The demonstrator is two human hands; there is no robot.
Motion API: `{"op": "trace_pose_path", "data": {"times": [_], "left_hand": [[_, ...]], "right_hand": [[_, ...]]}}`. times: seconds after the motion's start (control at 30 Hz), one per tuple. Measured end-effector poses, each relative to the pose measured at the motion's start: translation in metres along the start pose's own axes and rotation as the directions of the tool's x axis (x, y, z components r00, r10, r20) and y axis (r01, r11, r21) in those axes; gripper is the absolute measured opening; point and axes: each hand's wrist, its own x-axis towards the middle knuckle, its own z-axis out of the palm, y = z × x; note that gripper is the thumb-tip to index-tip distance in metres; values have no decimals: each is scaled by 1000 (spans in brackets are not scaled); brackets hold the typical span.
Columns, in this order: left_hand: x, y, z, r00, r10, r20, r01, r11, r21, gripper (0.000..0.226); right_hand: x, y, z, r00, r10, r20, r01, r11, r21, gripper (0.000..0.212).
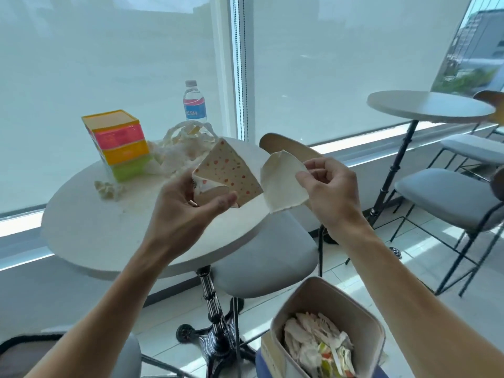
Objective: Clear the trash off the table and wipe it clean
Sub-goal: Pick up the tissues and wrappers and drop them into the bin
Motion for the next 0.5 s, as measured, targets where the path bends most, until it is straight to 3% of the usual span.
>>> {"op": "trace_pose_path", "data": {"times": [0.23, 0.5], "left_hand": [[-21, 15, 56, 995, -20, 95, 18, 1000, 23, 38], [-44, 5, 105, 973, -101, 208, 77, 990, 118, 45]], "right_hand": [[-26, 46, -68, 992, 122, 38, -118, 989, -94, 4], [-58, 104, -98, 955, 268, 126, -204, 904, -376, 6]]}}
